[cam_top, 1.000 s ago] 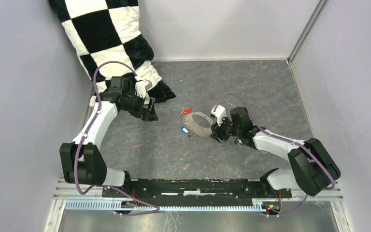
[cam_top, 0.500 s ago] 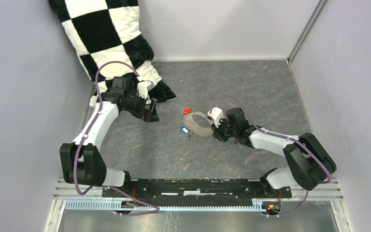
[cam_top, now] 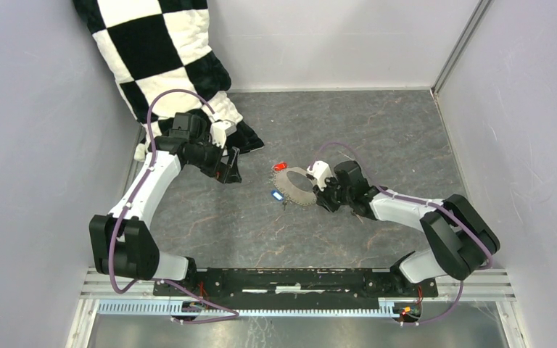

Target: Put the keys on the keyring

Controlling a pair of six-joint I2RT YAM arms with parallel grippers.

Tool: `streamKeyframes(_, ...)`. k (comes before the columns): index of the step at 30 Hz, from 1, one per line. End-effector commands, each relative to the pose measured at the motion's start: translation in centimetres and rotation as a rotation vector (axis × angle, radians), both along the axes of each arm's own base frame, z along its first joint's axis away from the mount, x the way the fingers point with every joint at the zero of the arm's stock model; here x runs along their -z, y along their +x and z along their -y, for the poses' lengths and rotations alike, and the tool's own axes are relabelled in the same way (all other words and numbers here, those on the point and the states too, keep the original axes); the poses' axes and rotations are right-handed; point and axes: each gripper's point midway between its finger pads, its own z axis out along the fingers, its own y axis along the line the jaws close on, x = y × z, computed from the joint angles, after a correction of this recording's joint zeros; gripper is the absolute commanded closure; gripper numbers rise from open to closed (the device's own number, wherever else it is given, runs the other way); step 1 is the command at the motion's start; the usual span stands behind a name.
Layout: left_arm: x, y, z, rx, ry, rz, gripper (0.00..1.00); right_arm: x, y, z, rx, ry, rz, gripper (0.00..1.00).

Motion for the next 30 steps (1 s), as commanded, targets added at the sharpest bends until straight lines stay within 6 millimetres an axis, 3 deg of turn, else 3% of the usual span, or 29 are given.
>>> streamKeyframes(1,-1.5,0.3,0.0,0.043,0.013,0.065,0.02,-1.0,1.0,-1.1,-0.016,0.014,0.041,0.75)
streamKeyframes(4,-1.6,0.1,0.0,0.049,0.014,0.066,0.02,-0.8,0.7,-1.3,-0.026,0.014,0.036,0.79)
streamKeyframes(10,-1.5,0.0,0.0,0.046,0.024,0.063,0.02,-0.9,0.1,-2.0,-0.054,0.011,0.043,1.0)
streamKeyframes(19,-1.6,-0.3,0.3,0.051,0.027,0.06,0.03,-2.3,-0.2,-2.2,-0.036,0.02,0.107,0.99)
streamKeyframes(24,-1.4,-0.5,0.3,0.058,0.037,0.052,0.02,-3.1,0.8,-0.8,-0.015,-0.067,0.167,0.5)
streamKeyframes(28,-1.2,-0.7,0.4,0.064,0.036,0.048,0.01,-2.9,1.2,-0.6,-0.043,-0.112,0.169,0.31)
streamKeyframes(30,-1.2,-0.8,0.4,0.065,0.037,0.048,0.01,-2.3,1.2,-1.1,-0.072,-0.121,0.146,0.3)
